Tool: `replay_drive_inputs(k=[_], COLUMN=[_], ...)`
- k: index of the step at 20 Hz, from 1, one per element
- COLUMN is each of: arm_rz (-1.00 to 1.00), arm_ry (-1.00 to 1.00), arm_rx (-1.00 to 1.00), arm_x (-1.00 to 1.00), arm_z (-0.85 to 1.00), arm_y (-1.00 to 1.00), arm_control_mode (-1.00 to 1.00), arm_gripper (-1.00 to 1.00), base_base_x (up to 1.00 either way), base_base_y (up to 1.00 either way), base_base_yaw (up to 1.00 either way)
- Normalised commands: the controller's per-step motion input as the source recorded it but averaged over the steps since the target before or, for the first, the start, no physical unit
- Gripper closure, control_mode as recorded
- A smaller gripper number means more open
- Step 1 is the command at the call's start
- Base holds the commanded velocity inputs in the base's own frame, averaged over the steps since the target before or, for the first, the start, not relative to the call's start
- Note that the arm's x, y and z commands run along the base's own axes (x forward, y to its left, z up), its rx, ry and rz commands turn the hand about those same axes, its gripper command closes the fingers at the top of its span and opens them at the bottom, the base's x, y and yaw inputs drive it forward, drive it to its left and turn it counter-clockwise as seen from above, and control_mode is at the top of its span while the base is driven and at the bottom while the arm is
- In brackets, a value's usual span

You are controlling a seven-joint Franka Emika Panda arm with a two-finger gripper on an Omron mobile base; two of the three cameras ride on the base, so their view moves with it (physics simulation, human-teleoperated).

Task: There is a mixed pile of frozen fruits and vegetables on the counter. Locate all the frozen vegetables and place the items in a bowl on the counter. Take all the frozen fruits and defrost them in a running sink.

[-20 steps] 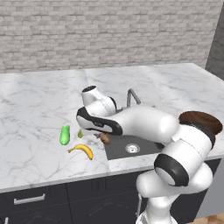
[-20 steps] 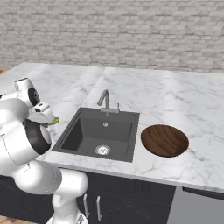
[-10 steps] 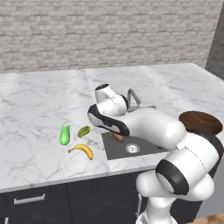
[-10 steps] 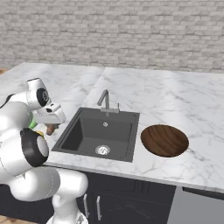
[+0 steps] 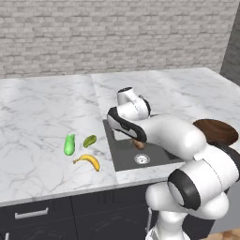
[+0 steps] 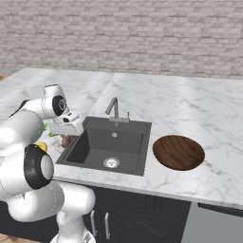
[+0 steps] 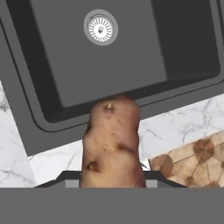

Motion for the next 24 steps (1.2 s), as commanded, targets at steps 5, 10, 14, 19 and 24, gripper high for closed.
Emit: replay_drive_inputs(k=[5,10,14,19,24], arm_rz=[-0.08,-0.04,-0.04,-0.02,-0.02], arm_ry=[0.02,0.00,0.00,0.00,0.00], arm_rx=[0.01,0.05,0.06,0.05,0.01], arm_x=[0.02,0.08,0.08,0.11,0.11], arm_z=[0.00,0.00,0.00,0.00,0.02], arm_y=[-0.46,-0.46,-0.46,-0.48,-0.50], arm_control_mode=[-1.00,-1.00,-1.00,-1.00,-1.00], arm_gripper=[1.00,1.00,1.00,1.00,1.00], base_base_x=[0.00,0.00,0.00,0.00,0.00], base_base_y=[0.00,0.00,0.00,0.00,0.00], base_base_yaw=[0.00,0.00,0.00,0.00,0.00])
